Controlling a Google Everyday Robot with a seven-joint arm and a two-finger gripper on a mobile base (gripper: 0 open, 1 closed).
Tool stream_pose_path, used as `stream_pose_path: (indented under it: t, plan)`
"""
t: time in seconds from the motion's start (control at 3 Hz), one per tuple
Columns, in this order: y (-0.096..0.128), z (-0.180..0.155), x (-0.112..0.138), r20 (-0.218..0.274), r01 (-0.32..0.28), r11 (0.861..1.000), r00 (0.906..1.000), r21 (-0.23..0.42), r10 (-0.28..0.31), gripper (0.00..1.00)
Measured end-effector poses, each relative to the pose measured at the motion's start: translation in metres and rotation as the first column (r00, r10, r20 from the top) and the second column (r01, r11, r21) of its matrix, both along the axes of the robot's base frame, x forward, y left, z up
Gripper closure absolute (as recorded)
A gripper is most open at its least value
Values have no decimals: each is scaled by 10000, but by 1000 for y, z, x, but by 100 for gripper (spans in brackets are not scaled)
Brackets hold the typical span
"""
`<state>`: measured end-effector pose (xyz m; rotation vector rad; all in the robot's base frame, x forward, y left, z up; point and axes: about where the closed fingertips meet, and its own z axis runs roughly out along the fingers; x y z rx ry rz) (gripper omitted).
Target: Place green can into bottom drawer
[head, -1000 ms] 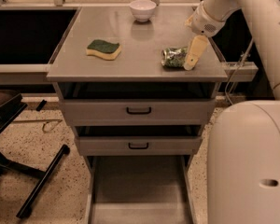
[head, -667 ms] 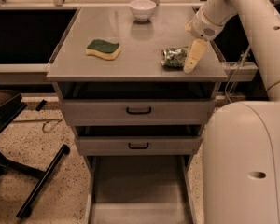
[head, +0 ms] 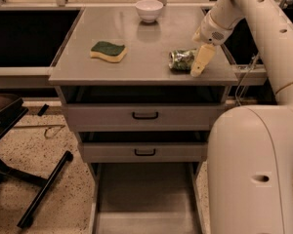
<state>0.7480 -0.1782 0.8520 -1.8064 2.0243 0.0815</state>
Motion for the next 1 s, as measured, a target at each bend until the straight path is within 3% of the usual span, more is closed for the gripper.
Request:
stream_pose_path:
  t: [0.67, 1.0]
  plan:
    - [1, 2, -3, 61, -12, 10000, 10000, 95, 12, 65]
    - [7, 4, -22, 114, -294, 9969, 9995, 723, 287, 88]
